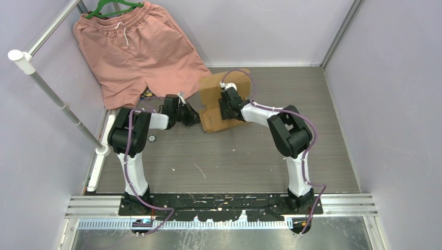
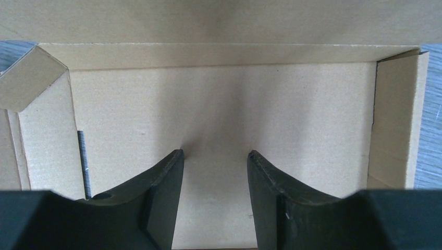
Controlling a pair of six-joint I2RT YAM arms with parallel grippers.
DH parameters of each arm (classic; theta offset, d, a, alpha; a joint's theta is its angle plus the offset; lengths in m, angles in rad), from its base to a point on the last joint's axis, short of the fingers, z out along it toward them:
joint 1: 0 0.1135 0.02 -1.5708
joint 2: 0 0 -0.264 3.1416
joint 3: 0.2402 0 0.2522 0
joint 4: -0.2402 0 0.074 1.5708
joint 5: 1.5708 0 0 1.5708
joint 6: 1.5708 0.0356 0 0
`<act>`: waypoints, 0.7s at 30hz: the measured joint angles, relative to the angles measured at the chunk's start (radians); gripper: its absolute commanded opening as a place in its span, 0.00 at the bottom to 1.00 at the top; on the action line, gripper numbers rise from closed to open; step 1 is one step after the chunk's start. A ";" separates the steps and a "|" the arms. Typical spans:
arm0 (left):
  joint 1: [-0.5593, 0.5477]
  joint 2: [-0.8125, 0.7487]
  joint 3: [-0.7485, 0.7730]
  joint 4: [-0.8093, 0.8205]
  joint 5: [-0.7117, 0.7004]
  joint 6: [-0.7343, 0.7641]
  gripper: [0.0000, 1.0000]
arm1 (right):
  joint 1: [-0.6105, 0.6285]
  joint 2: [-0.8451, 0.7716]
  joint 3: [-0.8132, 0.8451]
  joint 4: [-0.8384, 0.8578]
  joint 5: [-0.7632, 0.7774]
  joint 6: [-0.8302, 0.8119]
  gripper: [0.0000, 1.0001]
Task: Fold the paper box
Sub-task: Fold the paper box at the center of the board.
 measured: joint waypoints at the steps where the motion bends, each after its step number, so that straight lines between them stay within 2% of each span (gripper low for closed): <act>1: -0.001 0.000 0.000 0.000 0.000 -0.004 0.02 | 0.001 0.005 0.006 -0.004 0.003 0.001 0.52; 13: -0.014 -0.003 0.004 -0.022 -0.008 -0.014 0.02 | 0.014 0.036 0.055 -0.020 0.027 0.004 0.51; 21: -0.020 -0.005 0.050 -0.117 -0.018 0.003 0.01 | 0.019 0.037 0.055 -0.020 0.037 0.008 0.51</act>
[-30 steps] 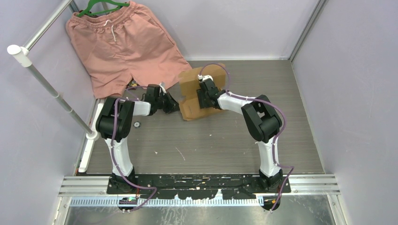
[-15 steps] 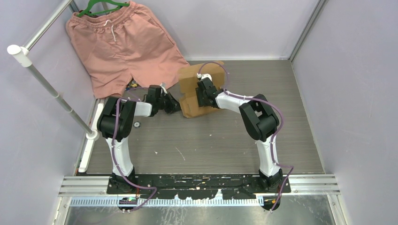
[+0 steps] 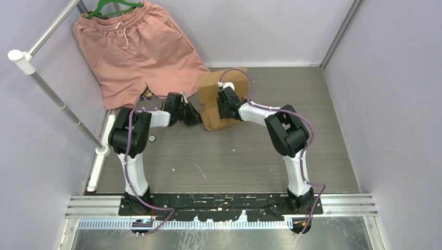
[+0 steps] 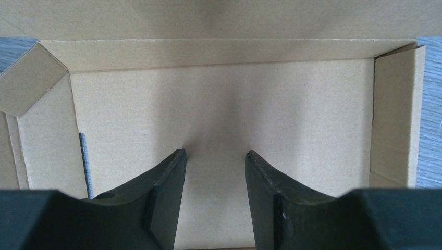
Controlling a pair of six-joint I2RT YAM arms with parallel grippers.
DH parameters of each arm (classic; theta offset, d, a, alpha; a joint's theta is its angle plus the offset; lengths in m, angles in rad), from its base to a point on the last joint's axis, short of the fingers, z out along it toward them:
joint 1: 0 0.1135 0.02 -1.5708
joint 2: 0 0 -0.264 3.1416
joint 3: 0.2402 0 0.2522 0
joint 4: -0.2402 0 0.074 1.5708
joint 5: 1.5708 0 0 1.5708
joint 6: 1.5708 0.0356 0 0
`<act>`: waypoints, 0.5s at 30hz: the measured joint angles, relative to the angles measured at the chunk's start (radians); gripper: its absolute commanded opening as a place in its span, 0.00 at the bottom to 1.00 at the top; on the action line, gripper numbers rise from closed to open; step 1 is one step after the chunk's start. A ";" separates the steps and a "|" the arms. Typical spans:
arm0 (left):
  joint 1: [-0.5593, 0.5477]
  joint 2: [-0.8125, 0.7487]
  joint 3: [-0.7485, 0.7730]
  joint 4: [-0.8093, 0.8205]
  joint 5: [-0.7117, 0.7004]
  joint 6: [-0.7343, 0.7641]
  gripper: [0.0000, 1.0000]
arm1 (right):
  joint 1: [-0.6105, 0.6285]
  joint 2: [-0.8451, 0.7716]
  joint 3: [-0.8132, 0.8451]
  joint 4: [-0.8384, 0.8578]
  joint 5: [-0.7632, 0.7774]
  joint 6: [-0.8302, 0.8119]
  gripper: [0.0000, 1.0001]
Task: Fold the paper box
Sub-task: Fold the paper box at the center of the board.
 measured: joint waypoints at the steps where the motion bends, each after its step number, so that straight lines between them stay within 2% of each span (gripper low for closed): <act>1: -0.001 0.000 0.012 -0.023 -0.004 0.011 0.01 | 0.000 0.000 0.000 0.000 0.000 0.000 0.51; 15: -0.008 0.000 0.127 -0.151 -0.018 0.076 0.01 | 0.005 0.005 0.006 -0.002 0.003 0.008 0.51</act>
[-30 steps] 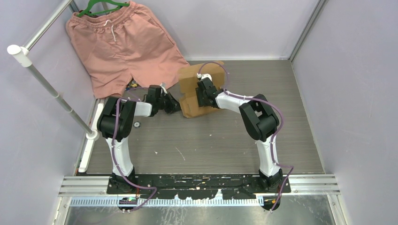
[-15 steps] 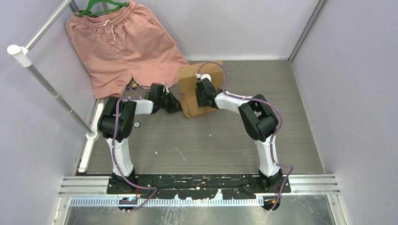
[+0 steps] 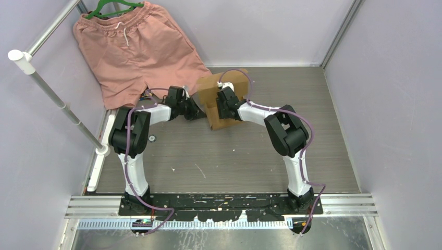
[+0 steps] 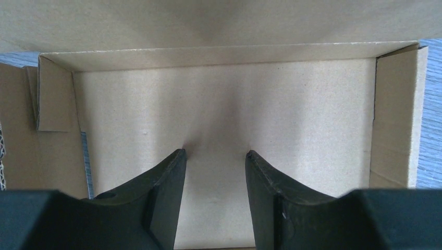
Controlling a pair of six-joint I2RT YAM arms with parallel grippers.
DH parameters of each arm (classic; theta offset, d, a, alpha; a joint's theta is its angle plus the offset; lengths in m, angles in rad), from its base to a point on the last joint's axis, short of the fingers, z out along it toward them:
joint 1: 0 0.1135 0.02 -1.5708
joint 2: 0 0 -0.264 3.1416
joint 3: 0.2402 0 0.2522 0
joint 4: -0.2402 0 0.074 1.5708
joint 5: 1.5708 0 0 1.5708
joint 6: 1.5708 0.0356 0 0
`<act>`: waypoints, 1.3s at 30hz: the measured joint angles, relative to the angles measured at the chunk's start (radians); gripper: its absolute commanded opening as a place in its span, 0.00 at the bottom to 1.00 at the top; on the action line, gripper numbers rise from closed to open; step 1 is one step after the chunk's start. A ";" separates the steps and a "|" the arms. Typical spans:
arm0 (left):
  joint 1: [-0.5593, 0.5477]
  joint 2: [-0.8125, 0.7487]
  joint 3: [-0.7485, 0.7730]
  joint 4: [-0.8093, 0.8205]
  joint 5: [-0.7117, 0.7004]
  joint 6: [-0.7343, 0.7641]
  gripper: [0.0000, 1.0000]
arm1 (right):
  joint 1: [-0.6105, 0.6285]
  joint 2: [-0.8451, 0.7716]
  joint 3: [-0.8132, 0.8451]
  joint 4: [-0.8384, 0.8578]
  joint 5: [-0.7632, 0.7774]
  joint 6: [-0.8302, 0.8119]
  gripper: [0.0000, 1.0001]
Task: Fold the paper box
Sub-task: Fold the paper box at the center of the board.
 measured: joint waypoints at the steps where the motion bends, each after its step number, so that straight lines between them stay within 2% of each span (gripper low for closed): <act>1: 0.000 0.000 0.002 -0.003 -0.002 0.001 0.01 | 0.000 0.000 0.000 0.000 0.000 0.001 0.51; 10: -0.008 0.000 0.002 -0.006 -0.013 0.004 0.02 | 0.000 0.001 0.000 0.001 0.001 0.004 0.52; 16: -0.014 -0.003 0.002 -0.010 -0.018 0.007 0.09 | 0.000 0.001 0.000 0.001 0.001 0.005 0.51; 27: -0.019 -0.055 0.002 -0.029 -0.025 0.015 0.13 | 0.000 0.001 0.000 0.001 0.000 0.006 0.52; 39: -0.032 -0.074 0.002 -0.035 -0.024 0.019 0.13 | 0.000 0.001 0.000 0.001 0.000 0.006 0.52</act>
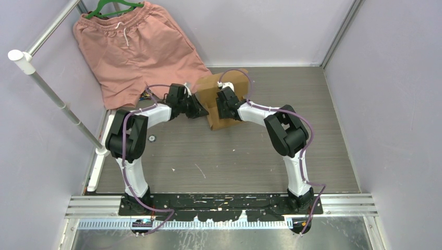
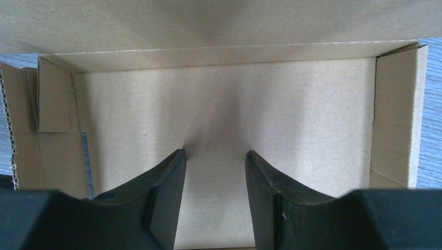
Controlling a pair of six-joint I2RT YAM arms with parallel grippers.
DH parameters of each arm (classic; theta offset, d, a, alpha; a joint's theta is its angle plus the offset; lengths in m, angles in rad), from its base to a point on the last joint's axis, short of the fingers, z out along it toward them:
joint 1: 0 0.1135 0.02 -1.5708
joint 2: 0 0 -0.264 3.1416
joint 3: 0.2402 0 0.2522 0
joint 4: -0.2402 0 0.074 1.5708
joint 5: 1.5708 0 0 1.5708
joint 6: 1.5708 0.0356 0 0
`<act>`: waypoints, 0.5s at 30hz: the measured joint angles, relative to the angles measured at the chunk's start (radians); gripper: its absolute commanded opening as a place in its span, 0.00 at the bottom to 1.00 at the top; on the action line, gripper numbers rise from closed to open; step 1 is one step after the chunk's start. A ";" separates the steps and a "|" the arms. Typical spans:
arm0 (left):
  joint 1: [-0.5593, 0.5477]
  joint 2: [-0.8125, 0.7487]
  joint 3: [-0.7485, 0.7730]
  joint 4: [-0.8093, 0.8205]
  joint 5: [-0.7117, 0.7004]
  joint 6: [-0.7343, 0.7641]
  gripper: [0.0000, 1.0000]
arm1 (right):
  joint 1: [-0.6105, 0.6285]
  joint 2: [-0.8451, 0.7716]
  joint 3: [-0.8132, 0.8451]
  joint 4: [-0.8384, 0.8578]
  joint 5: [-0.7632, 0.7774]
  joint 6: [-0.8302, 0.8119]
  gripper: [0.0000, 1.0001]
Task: Fold the paper box
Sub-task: Fold the paper box at the center of the board.
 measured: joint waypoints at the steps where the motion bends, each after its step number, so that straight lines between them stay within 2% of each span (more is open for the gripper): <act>1: -0.001 0.000 0.000 0.000 0.000 0.002 0.13 | 0.000 0.000 0.000 0.000 0.000 0.000 0.52; 15: -0.013 0.032 0.147 -0.191 -0.010 0.081 0.13 | 0.000 0.000 0.000 0.002 -0.003 0.001 0.52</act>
